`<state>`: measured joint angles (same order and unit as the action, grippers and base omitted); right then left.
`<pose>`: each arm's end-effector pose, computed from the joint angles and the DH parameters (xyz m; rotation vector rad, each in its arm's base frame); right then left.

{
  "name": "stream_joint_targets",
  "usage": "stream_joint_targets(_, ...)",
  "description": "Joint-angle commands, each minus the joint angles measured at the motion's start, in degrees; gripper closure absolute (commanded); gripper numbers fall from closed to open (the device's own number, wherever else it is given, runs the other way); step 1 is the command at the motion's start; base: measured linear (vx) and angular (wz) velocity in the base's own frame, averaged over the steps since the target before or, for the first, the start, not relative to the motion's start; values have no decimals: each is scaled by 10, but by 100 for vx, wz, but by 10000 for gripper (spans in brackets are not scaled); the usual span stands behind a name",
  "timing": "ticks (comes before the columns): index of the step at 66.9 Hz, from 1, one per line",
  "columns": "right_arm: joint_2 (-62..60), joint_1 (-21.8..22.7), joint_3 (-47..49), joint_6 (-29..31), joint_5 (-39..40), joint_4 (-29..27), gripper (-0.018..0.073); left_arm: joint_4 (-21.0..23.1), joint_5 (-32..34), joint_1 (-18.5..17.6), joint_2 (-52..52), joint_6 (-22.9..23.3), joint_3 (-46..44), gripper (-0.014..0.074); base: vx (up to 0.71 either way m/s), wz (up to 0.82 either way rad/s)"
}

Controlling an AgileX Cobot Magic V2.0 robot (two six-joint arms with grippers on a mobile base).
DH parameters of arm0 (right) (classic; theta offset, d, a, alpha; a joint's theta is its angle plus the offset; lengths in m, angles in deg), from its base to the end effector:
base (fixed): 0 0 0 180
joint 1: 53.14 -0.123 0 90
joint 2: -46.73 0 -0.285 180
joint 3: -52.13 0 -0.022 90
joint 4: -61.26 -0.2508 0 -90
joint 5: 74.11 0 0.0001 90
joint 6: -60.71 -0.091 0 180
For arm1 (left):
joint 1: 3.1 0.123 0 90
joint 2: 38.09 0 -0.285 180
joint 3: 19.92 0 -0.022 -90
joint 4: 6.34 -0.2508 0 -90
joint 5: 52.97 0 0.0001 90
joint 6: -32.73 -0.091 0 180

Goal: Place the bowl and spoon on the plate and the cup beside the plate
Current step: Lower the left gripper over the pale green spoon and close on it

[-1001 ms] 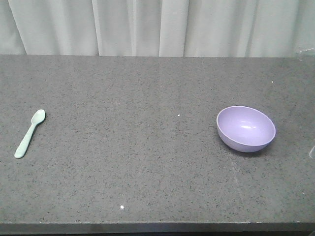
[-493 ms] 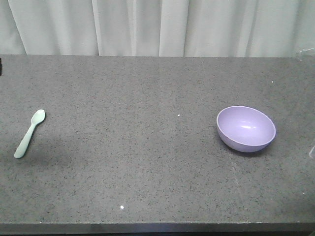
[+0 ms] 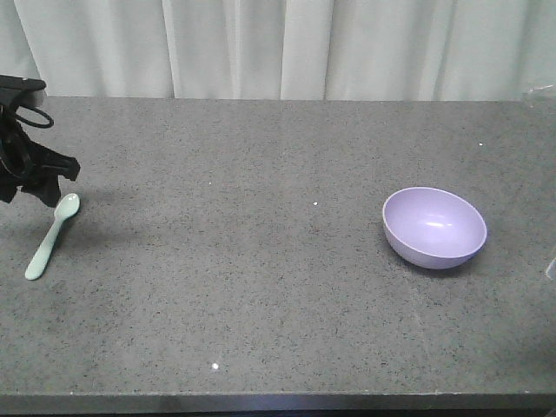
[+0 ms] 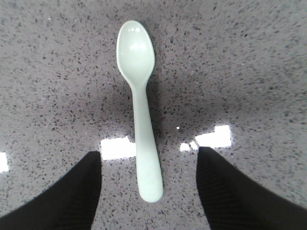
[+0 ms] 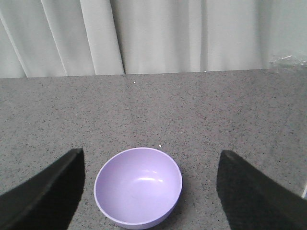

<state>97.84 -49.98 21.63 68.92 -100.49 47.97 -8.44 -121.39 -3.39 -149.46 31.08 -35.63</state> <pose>0.1526 0.0009 0.3761 0.0423 1.8732 0.1028 0.3805 0.0012 0.2981 0.0610 2.8630 0.0563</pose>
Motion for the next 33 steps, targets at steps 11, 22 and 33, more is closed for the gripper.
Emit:
stream_joint_targets(11, 1, 1, 20, 6, 27, -1, 18, -32, 27, 1, -11, 7, -19, 171, 0, 0)
stream_joint_targets(22, 1, 1, 20, 6, 26, -2, 18, -31, 48, 1, -25, 7, -19, 171, 0, 0)
stream_joint_targets(33, 1, 1, 20, 6, 24, -3, 18, -31, 55, 1, -47, 7, -19, 171, 0, 0)
